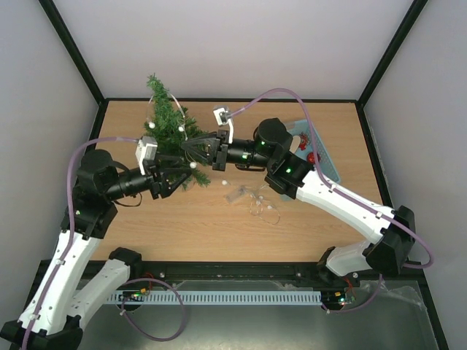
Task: Decorate the small christmas tree
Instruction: Wrap the decoration item around the Christmas tree.
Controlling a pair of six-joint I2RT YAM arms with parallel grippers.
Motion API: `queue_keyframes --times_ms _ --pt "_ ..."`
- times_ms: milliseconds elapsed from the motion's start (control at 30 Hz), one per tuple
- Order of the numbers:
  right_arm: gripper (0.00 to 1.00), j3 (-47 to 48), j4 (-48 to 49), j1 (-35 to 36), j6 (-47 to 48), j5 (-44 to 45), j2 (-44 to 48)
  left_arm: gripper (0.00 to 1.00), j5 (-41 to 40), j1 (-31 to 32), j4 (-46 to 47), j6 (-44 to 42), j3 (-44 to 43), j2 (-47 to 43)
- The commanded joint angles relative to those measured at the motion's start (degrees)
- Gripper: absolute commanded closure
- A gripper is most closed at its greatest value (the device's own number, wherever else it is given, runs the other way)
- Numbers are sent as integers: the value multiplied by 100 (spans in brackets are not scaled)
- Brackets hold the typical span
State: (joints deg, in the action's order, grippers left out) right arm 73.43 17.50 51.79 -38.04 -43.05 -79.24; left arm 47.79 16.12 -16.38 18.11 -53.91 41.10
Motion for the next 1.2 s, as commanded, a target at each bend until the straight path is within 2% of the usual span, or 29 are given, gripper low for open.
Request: queue_keyframes --times_ms 0,133,267,600,633,800,867,967,1033,1167 --pt "98 118 443 49 -197 78 -93 33 461 40 952 294 284 -146" --pt "98 106 488 53 -249 82 -126 34 432 47 1615 847 437 -118" --pt "98 96 521 75 -265 72 -118 37 238 44 1922 977 525 -102" --pt "98 20 700 130 -315 50 -109 53 90 42 2520 1302 556 -4" --pt "98 10 720 130 -323 47 -111 57 116 53 2565 1326 557 13" --pt "97 18 634 131 -168 45 -50 90 217 50 2568 1360 515 8" --pt "86 88 98 134 224 152 45 97 187 57 2595 1388 515 -44" --pt "61 -35 -653 134 1289 310 390 98 91 57 2544 1449 462 -85" --pt "47 -502 -741 130 1873 450 785 98 36 50 2464 1490 393 -71" --pt "35 -1740 -814 130 3108 1007 1648 98 -65 53 2366 1650 290 -55"
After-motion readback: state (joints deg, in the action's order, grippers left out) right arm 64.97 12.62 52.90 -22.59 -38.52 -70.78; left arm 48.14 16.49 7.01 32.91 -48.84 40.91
